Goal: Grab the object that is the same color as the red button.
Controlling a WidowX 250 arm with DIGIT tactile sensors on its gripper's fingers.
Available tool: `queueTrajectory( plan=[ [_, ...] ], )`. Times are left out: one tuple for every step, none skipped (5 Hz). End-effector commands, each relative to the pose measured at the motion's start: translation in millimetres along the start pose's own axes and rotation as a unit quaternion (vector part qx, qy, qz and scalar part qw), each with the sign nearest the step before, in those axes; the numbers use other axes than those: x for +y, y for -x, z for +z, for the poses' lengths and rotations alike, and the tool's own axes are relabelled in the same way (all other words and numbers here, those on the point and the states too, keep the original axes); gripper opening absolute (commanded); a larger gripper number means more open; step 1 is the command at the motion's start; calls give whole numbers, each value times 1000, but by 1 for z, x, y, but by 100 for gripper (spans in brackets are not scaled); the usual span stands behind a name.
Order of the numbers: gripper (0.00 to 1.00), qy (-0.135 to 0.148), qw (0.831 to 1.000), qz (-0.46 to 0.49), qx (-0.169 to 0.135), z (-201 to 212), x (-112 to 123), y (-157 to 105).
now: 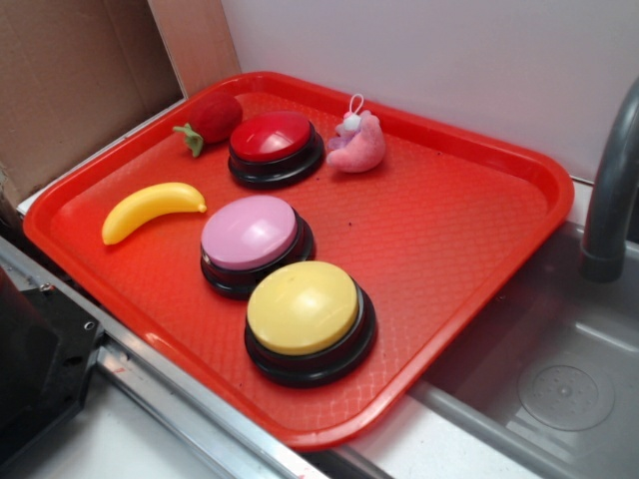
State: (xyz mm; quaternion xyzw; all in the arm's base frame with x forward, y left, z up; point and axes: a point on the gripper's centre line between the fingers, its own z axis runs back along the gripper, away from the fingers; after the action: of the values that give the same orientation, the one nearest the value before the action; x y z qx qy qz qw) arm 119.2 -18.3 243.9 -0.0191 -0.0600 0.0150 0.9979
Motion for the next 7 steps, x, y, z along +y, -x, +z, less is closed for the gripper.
queueTrajectory(
  plan=[
    [100,0,1000,0,0,0,0,0],
    [100,4,999,43,-21,-9,6,-13],
    [100,-2,993,116,-22,-36,14,-38],
    [100,13,970,241,-34,-64,37,-67],
    [100,1,931,357,-75,-98,71,-108],
    [100,-36,879,463,-109,-124,103,-141],
    [100,-45,845,521,-115,-147,121,-158]
  ],
)
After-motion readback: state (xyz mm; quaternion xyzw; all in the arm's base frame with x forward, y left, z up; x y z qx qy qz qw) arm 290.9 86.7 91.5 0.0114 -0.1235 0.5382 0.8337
